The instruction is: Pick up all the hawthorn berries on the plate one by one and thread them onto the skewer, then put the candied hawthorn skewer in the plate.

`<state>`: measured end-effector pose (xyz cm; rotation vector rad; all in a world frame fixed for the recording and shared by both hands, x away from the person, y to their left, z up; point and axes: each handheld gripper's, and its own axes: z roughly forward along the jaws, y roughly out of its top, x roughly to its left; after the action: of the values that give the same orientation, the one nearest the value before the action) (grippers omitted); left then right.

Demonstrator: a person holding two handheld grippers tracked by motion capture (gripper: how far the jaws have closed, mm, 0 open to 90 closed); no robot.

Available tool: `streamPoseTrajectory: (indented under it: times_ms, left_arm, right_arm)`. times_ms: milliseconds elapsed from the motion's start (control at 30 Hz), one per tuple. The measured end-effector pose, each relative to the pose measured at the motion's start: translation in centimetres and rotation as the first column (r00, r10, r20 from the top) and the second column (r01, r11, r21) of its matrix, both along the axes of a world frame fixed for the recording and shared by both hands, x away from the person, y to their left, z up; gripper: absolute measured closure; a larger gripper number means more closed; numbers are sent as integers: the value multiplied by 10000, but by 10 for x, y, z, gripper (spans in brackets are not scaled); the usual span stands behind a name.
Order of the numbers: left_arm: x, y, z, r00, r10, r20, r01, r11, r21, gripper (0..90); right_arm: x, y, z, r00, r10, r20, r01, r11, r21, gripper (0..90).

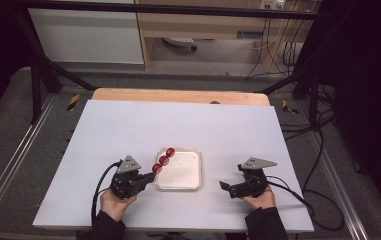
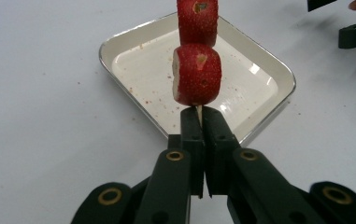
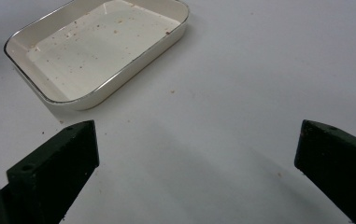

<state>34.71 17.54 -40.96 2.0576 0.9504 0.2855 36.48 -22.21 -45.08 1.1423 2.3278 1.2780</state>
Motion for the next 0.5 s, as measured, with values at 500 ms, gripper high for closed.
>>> streamPoseTrajectory:
  times_ms: [500]
  left_arm:
    - [28, -17, 12, 9990, -262, -371, 293, 9959, 856, 877]
  right_arm:
    - [-9, -19, -2, 9993, -374, 77, 374, 9993, -31, 4]
